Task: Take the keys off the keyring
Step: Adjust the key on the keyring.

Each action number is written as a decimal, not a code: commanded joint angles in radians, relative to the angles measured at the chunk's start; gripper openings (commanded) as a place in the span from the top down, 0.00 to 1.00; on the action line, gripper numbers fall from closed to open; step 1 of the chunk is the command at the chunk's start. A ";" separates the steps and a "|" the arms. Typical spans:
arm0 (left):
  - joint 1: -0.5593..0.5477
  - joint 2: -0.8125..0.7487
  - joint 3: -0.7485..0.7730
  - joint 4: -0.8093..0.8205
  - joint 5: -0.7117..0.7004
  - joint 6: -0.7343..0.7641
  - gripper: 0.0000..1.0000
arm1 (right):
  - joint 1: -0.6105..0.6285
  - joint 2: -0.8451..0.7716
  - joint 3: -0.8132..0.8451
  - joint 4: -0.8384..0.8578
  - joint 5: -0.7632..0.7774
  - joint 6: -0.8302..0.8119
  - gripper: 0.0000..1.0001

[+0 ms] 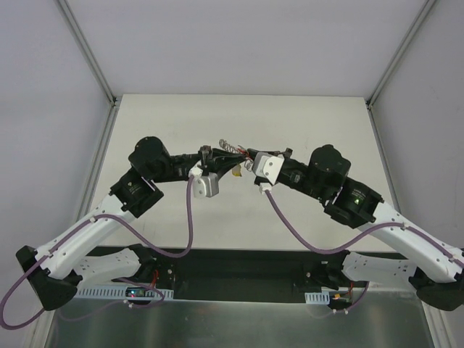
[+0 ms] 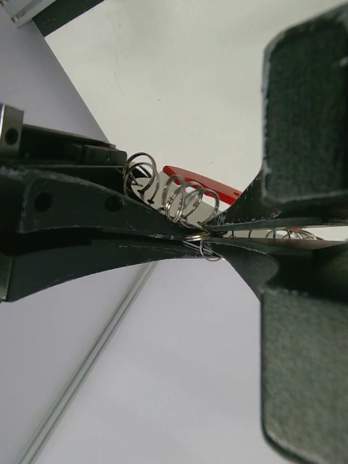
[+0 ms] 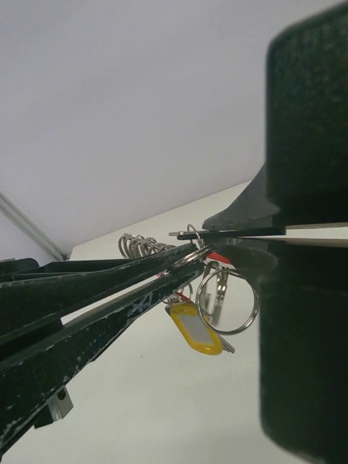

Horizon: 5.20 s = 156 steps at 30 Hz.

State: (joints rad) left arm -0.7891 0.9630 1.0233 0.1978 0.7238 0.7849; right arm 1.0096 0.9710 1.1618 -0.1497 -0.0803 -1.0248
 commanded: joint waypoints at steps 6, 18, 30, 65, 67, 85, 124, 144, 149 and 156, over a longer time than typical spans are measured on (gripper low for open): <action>0.059 0.048 0.101 -0.018 0.062 -0.249 1.00 | -0.068 0.046 0.035 0.199 0.059 -0.049 0.99; 0.074 0.005 0.038 0.091 0.034 -0.602 1.00 | -0.085 -0.017 -0.139 0.372 0.014 -0.017 0.99; 0.091 0.014 0.020 0.167 -0.040 -0.678 1.00 | -0.042 -0.060 -0.304 0.515 0.106 -0.072 0.99; 0.096 0.028 -0.051 0.285 0.075 -0.683 1.00 | 0.038 -0.029 -0.228 0.335 0.208 -0.060 0.99; 0.109 0.023 -0.087 0.337 0.078 -0.713 1.00 | 0.038 -0.035 -0.237 0.343 0.206 -0.052 0.99; 0.232 0.213 -0.164 1.040 0.195 -1.487 1.00 | 0.037 -0.098 -0.208 0.338 0.188 0.009 0.99; 0.174 0.382 0.064 1.483 0.402 -1.773 1.00 | 0.035 -0.196 -0.149 0.266 0.028 0.026 0.99; 0.166 0.436 0.057 1.485 0.319 -1.793 1.00 | 0.037 -0.219 -0.119 0.239 0.008 0.054 0.99; 0.168 0.448 0.072 1.485 0.270 -1.843 1.00 | 0.037 -0.221 -0.116 0.239 0.013 0.051 0.99; 0.168 0.444 0.093 1.485 0.269 -1.876 1.00 | 0.037 -0.218 -0.119 0.242 0.005 0.057 0.99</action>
State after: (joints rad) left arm -0.6167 1.4063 1.0725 1.3014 1.0428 -1.0664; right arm 1.0378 0.7666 0.9928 0.0265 -0.0307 -0.9874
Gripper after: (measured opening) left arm 0.006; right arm 0.024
